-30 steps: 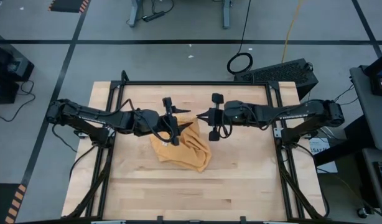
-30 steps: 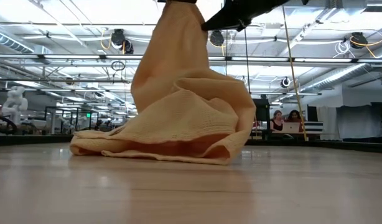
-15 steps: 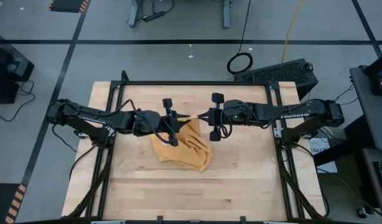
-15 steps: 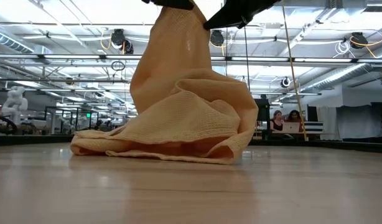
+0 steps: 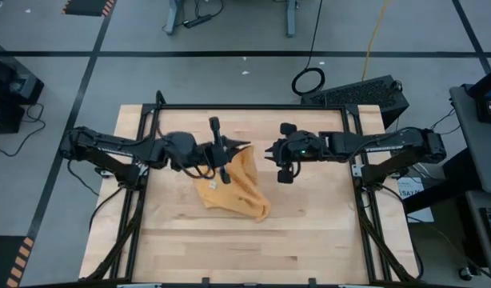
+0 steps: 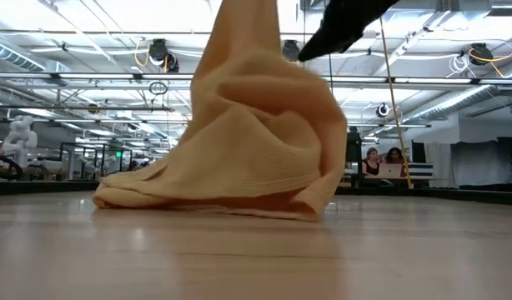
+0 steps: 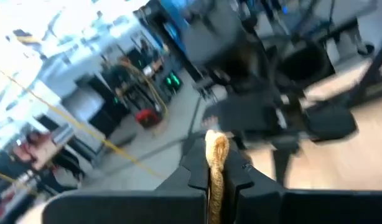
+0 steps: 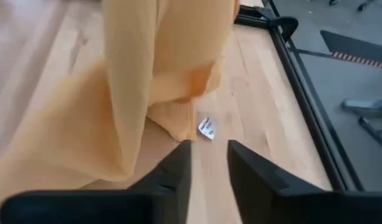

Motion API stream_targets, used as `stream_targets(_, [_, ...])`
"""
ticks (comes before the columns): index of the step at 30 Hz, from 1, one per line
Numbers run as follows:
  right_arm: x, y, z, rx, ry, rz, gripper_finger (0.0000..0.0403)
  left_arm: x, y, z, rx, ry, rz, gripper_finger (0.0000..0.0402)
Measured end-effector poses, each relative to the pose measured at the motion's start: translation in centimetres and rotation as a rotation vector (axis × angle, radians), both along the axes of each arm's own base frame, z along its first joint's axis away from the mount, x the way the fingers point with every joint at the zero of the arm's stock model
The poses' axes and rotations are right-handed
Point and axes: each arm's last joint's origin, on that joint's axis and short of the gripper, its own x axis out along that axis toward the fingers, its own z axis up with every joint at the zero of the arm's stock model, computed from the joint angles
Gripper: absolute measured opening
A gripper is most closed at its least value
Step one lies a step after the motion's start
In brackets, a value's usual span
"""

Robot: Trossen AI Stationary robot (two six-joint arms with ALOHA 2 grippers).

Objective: Roll towel
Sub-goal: Fold the yellow towel

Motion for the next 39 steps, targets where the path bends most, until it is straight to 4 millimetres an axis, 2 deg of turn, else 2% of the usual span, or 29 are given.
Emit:
stream_targets(4, [-1.8,0.0,1.9,0.026,-0.067,-0.020,0.0150,-0.3,0.4,3.0,-0.004,-0.076,-0.089,0.0005])
stream_targets(8, [-3.6,0.0,3.6,0.033,-0.137,-0.019,0.0180,-0.6,0.5,4.6,-0.029,-0.123,-0.147,0.0005])
stream_targets(12, [-3.9,0.3,3.0,0.120,-0.107,0.035,0.0197,-0.8,0.4,5.2,-0.036,-0.112,-0.166,0.0005])
stream_targets(16, [-3.6,1.3,0.5,0.199,-0.091,0.123,0.0205,-1.0,0.4,5.6,-0.079,-0.074,-0.169,0.0005])
stream_targets(21, [-3.5,2.1,-2.4,0.217,-0.099,0.068,0.0204,-1.1,0.3,5.4,-0.107,-0.019,-0.218,0.0004])
stream_targets(24, [-4.1,2.4,-4.8,0.197,-0.036,0.012,0.0204,-1.5,0.2,5.6,-0.108,-0.014,-0.234,0.0004])
stream_targets(31, [-6.2,2.6,-10.9,0.291,0.122,-0.069,0.0206,-3.5,0.2,6.3,-0.187,0.008,-0.288,0.0004])
stream_targets(36, [-7.0,2.5,-13.7,0.342,0.048,-0.099,0.0218,-3.5,-0.6,5.8,-0.265,0.062,-0.391,0.0004])
stream_targets(39, [-7.1,2.5,-14.5,0.348,-0.035,-0.086,0.0223,-2.9,-0.9,5.2,-0.275,0.093,-0.397,0.0004])
